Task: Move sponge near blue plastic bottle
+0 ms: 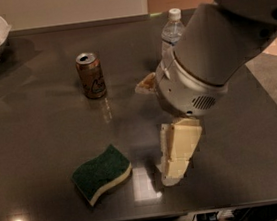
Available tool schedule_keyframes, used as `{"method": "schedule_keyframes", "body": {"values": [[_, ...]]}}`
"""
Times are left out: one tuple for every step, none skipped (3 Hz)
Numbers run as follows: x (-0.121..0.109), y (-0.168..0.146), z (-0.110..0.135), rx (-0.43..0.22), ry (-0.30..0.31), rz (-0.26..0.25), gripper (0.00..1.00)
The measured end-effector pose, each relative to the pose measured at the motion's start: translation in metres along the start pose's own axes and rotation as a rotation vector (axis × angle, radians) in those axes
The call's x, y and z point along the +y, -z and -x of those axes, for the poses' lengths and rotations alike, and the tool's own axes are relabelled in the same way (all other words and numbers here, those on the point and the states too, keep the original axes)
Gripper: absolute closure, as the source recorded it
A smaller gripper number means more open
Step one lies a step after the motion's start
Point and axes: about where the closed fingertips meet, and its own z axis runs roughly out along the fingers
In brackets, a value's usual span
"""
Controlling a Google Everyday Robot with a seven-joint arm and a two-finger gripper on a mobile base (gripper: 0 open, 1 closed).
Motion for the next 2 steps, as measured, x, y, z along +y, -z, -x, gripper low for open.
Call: {"method": "schedule_keyframes", "body": {"values": [[0.012,-0.03,0.021,0.006,0.047,0.013,0.0],[0.02,-0.059,0.038,-0.003,0.076,0.057,0.0]]}}
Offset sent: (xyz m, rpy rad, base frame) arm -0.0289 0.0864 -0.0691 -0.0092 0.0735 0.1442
